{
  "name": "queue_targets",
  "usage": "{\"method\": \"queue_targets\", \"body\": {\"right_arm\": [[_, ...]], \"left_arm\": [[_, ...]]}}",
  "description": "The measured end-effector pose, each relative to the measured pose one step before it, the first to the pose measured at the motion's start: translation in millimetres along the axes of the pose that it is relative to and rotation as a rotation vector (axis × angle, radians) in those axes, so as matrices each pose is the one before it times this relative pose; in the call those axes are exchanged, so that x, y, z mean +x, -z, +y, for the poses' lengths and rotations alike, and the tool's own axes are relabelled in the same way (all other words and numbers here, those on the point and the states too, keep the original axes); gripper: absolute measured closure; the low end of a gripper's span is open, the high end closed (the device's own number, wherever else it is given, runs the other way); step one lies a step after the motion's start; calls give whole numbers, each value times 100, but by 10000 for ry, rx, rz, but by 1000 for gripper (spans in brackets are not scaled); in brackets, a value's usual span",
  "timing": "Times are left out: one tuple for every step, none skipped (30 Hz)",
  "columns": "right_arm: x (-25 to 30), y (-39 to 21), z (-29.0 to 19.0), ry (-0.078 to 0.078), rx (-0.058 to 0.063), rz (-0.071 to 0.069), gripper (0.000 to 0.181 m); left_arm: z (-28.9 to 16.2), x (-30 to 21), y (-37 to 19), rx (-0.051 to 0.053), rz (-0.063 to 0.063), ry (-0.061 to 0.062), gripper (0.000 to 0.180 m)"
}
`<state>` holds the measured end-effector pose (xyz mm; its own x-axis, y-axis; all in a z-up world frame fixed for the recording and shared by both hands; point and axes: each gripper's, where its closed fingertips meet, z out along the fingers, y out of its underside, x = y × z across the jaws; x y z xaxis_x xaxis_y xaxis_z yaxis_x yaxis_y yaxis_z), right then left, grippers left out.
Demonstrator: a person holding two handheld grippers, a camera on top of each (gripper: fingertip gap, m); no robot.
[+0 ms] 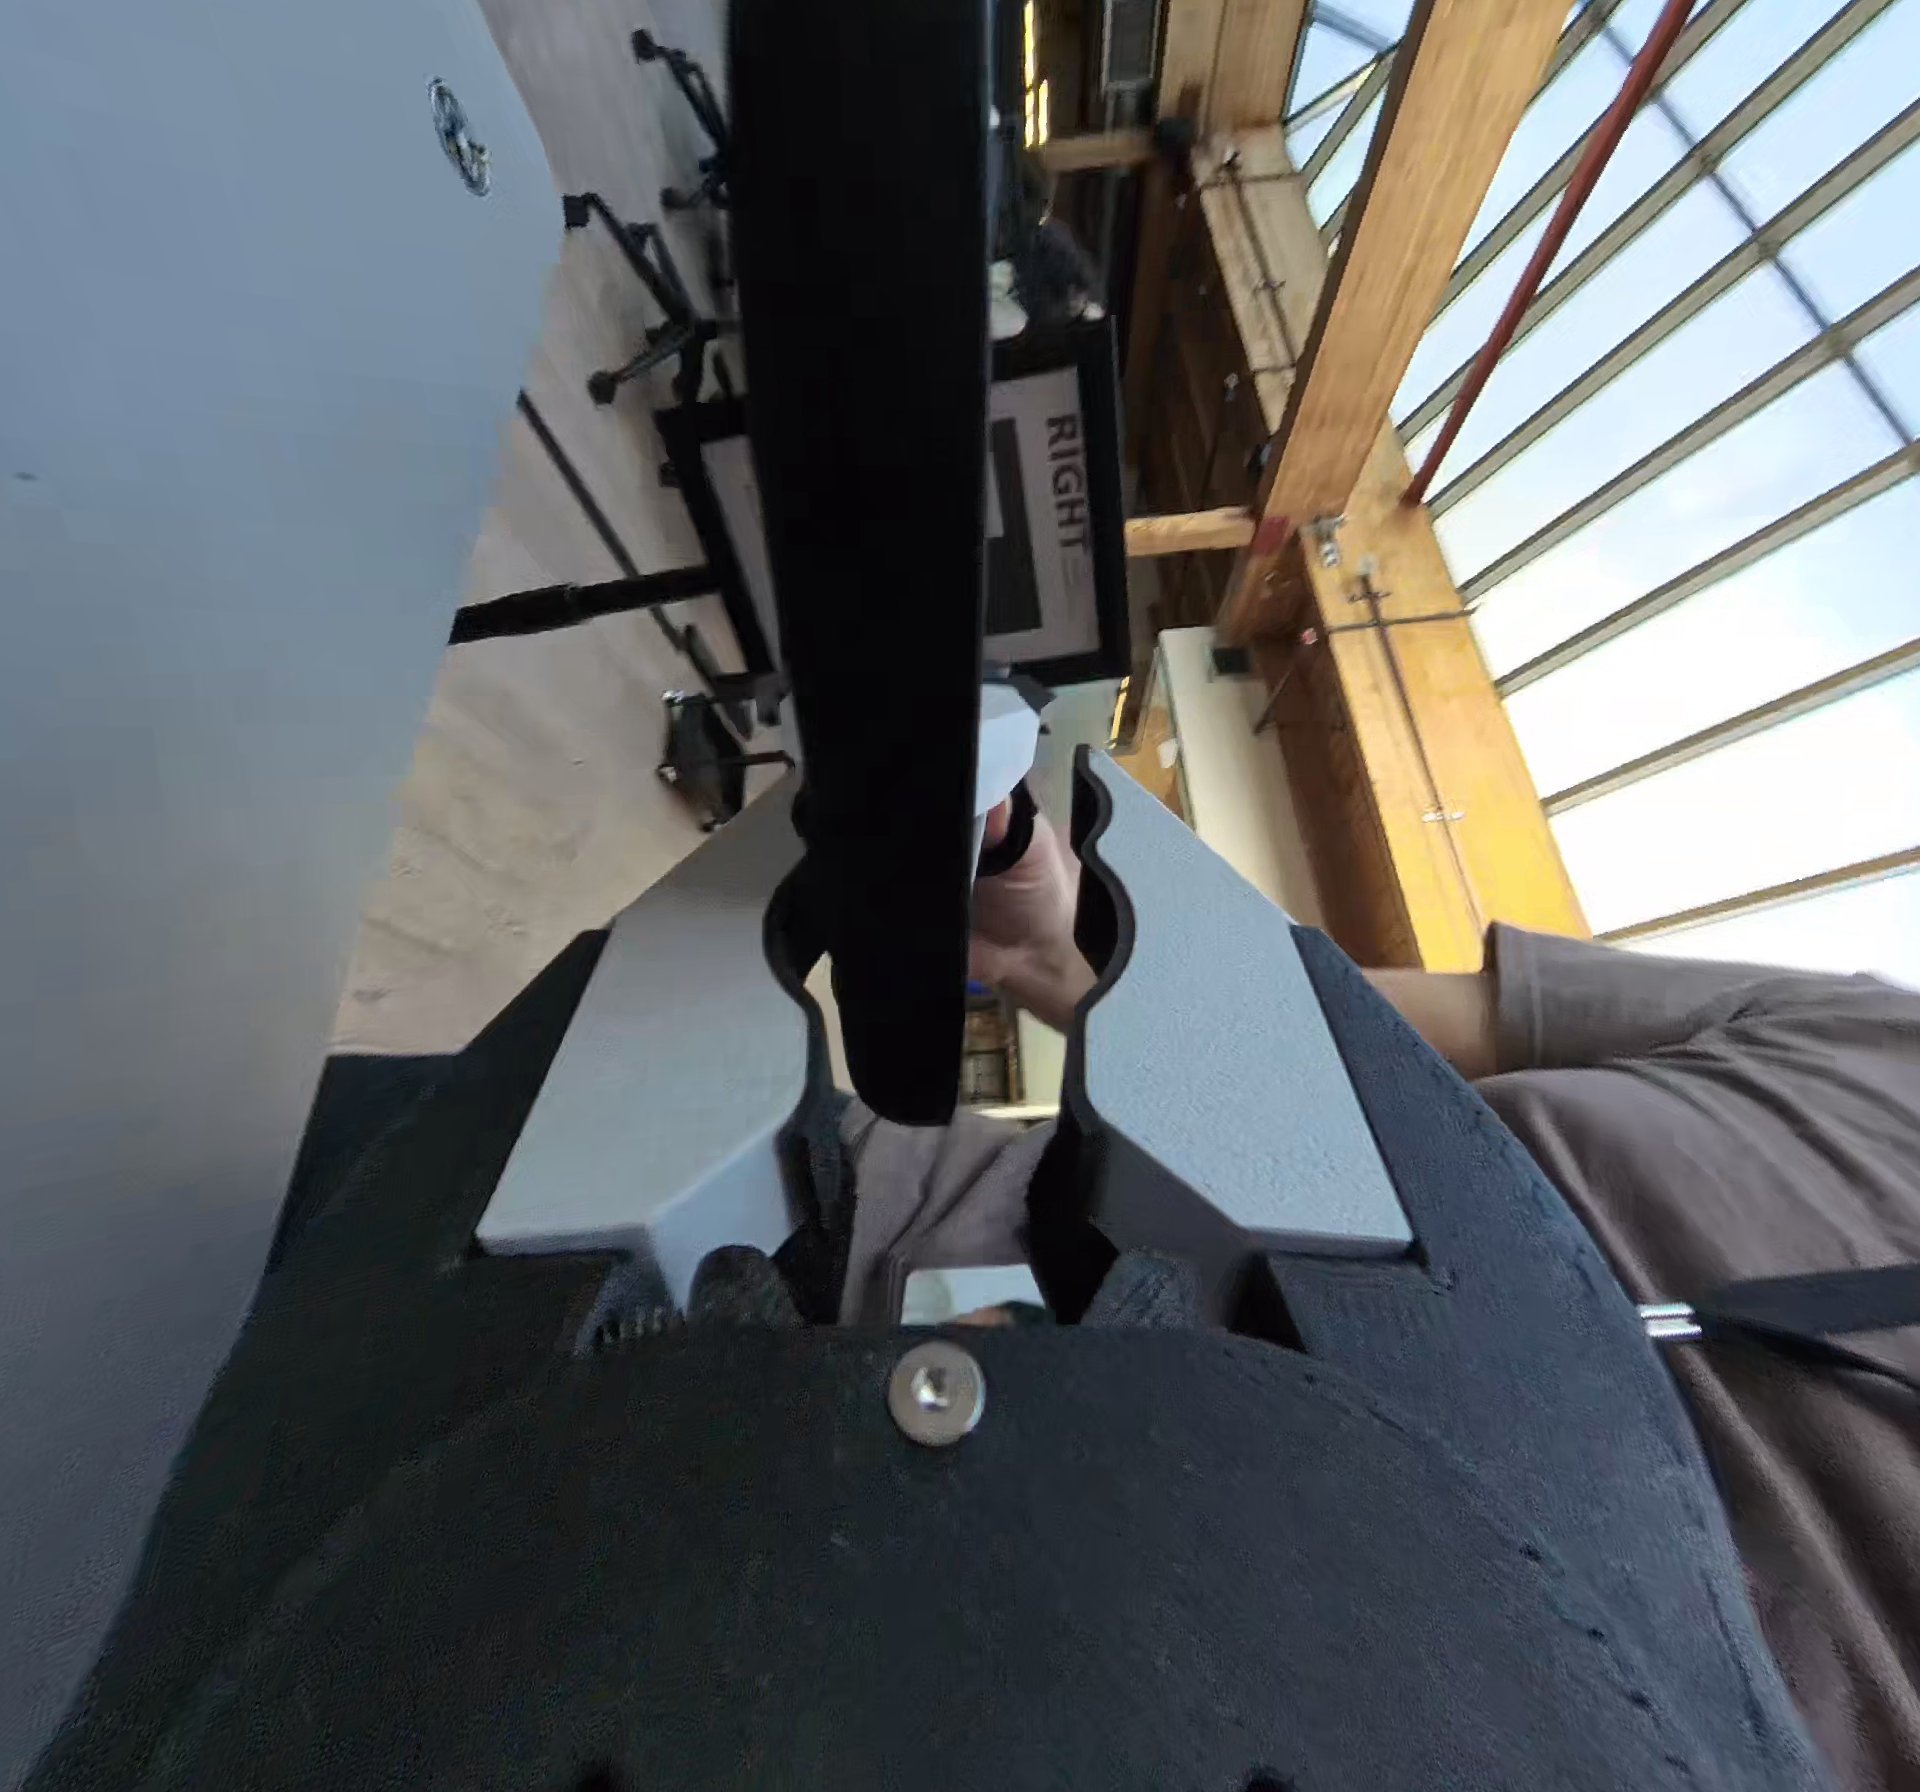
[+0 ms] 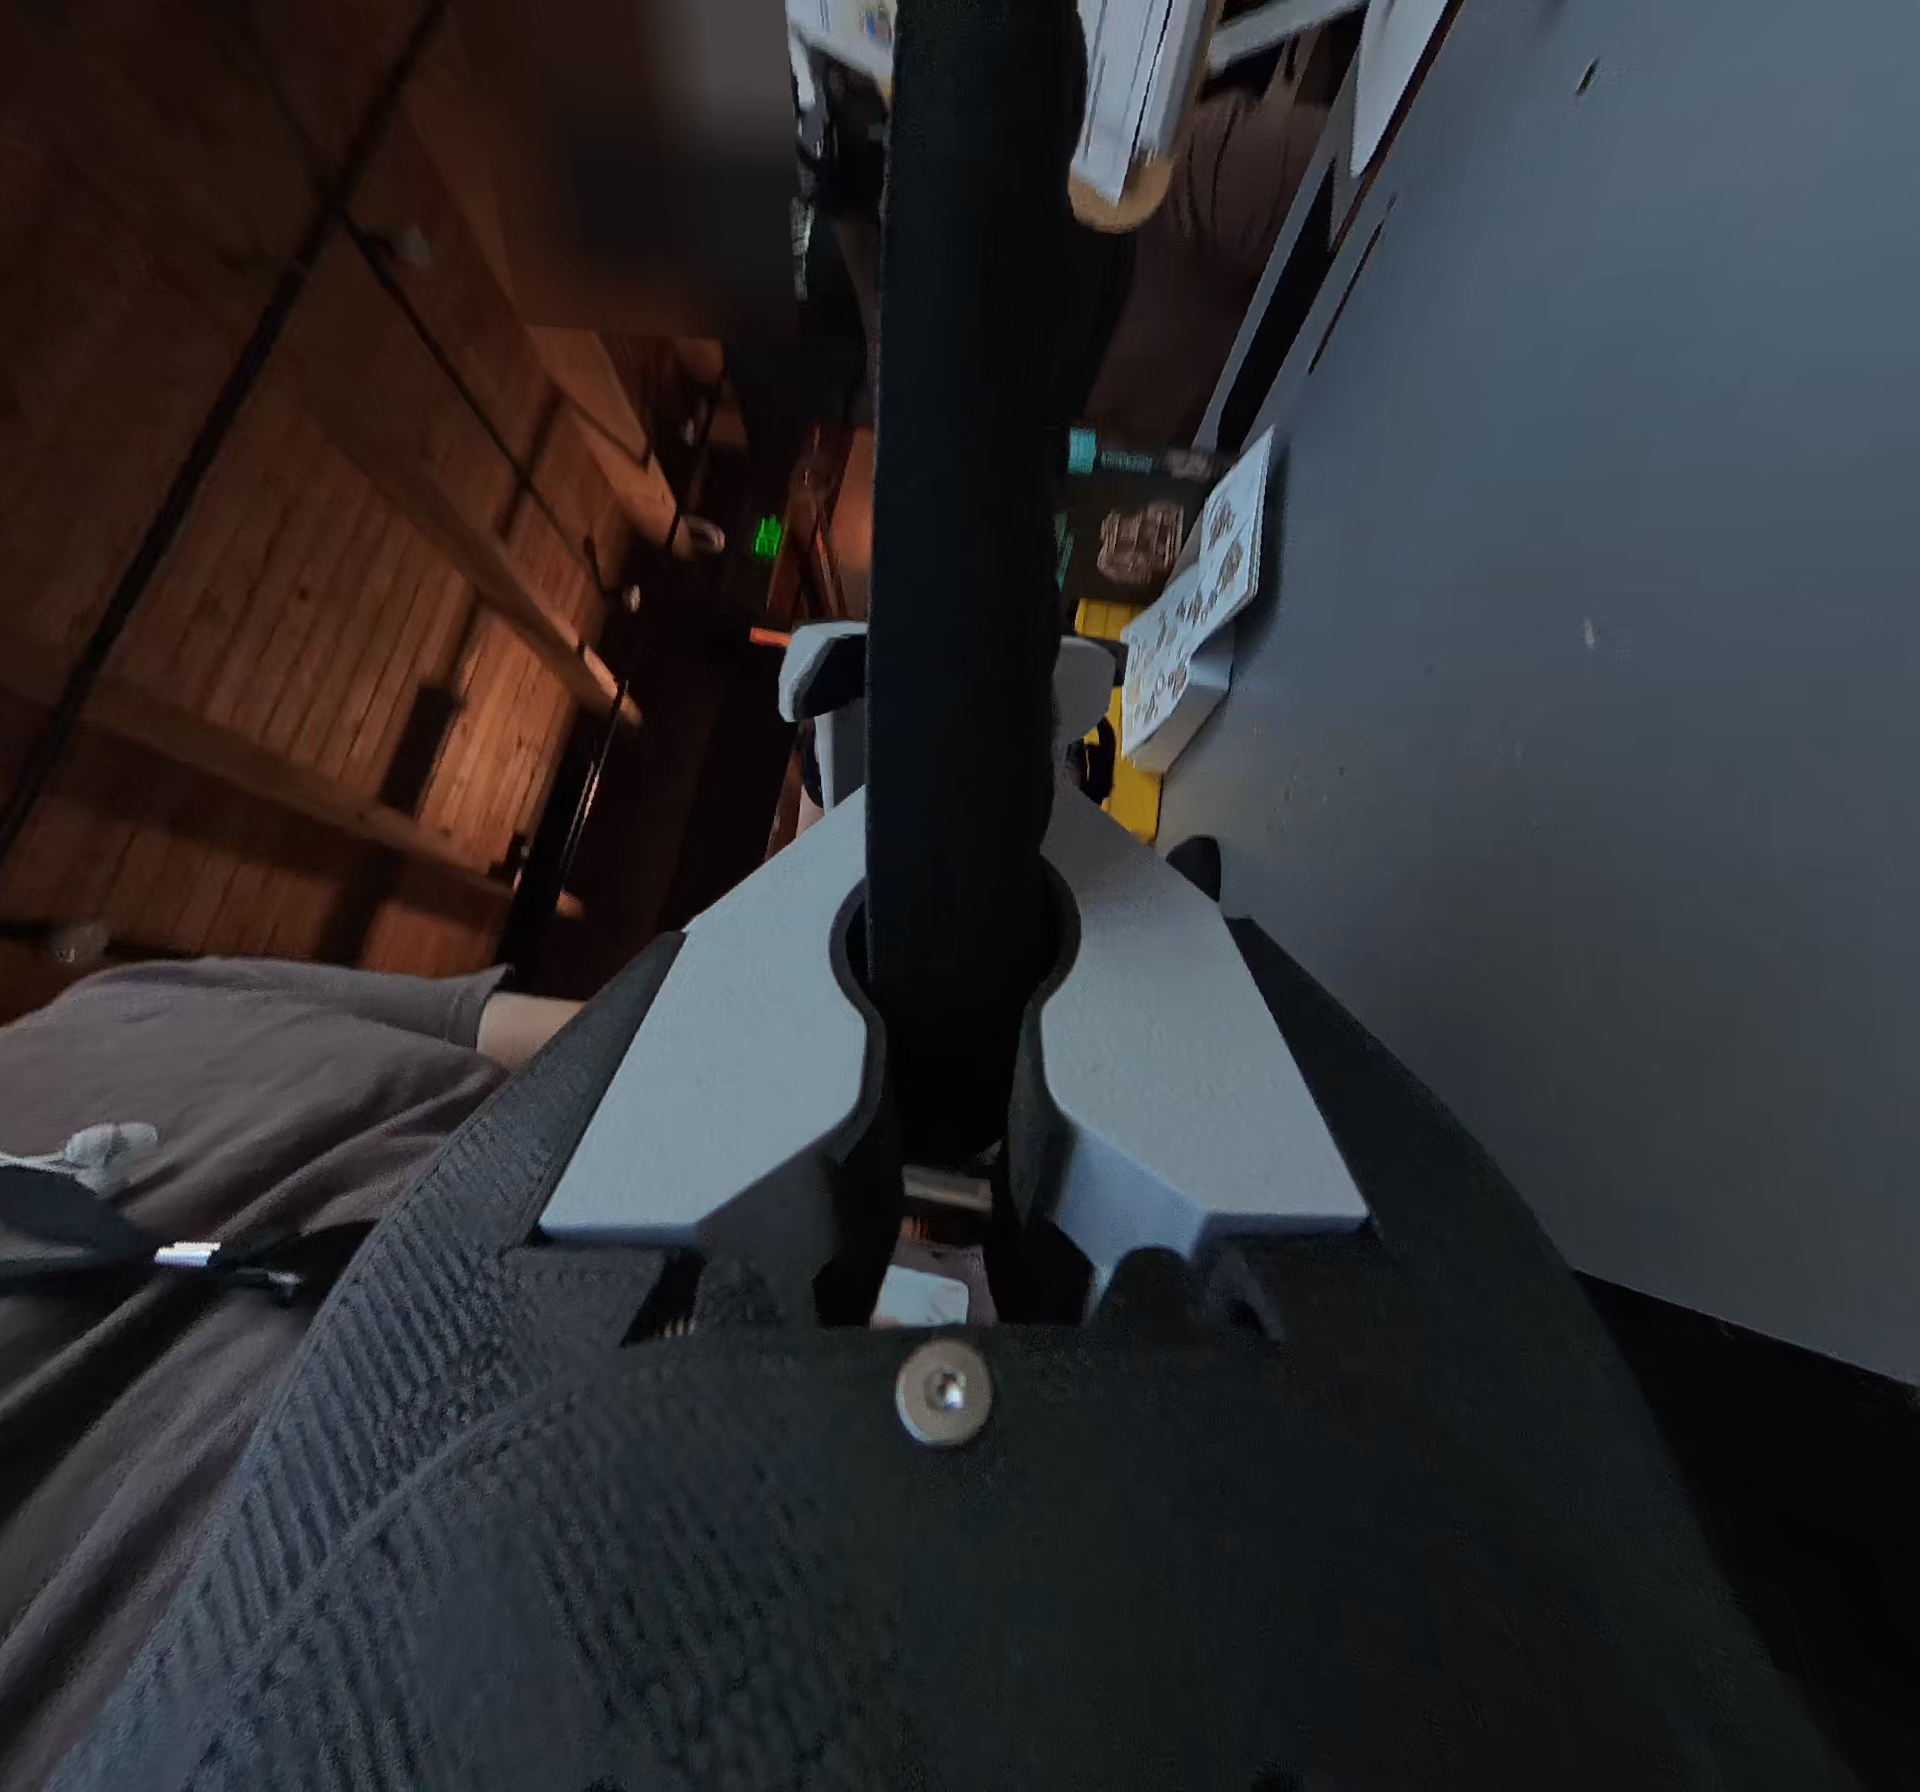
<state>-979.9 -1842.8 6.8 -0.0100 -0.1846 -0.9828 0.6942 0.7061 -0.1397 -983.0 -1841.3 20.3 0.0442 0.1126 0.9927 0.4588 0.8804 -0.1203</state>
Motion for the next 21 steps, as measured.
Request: {"method": "queue_targets", "body": {"right_arm": [[25,1261,-1100,-97,887,72,167],[163,1183,-1129,-28,792,122,167],[315,1075,-1083,75,659,179,167],[497,873,-924,69,437,175,167],[589,728,-669,-36,197,137,167],[821,648,-580,-133,114,191,166],[840,645,-677,-151,149,136,165],[843,577,-586,-327,77,56,164],[810,578,-382,-511,-34,21,163],[722,474,-289,-512,-167,-138,161],[633,448,-203,-385,-202,-113,160],[750,287,-46,-406,-230,-9,160],[699,102,139,-473,-295,32,161],[700,-79,-93,-261,-57,232,162],[402,-168,-162,-124,44,219,163],[-5,-189,-176,-66,-56,49,163],[-231,-125,-332,262,66,57,163],[-255,-104,-315,397,33,50,163],[-39,27,-190,192,-14,16,164],[417,-130,-92,-158,-137,93,164],[528,-133,-101,-312,-106,76,164]], "left_arm": [[-685,-50,-846,220,260,313,138],[-55,-444,-1067,-173,38,182,142],[466,-674,-1261,-509,-120,106,145],[537,-726,-1350,-589,-206,41,150],[121,-873,-1238,-352,-398,-46,160],[-294,-802,-971,-132,-413,-149,161],[-381,-544,-883,-96,-195,10,162],[-306,-408,-859,-137,-45,247,164],[-226,-432,-813,-144,-62,281,165],[-159,-380,-701,-139,-73,213,166],[-96,-488,-518,-155,-151,216,165],[-16,-589,-385,-211,-123,330,165],[-72,-659,-169,-181,-83,361,165],[-170,-724,-70,-84,-96,287,164],[-228,-471,3,-8,33,299,164],[-307,-86,104,62,233,312,163],[-366,155,102,166,254,215,163],[-377,173,61,290,124,48,163],[-293,-49,21,269,11,-85,163],[-225,-436,38,140,-34,70,162],[-228,-533,22,147,57,286,162]]}}
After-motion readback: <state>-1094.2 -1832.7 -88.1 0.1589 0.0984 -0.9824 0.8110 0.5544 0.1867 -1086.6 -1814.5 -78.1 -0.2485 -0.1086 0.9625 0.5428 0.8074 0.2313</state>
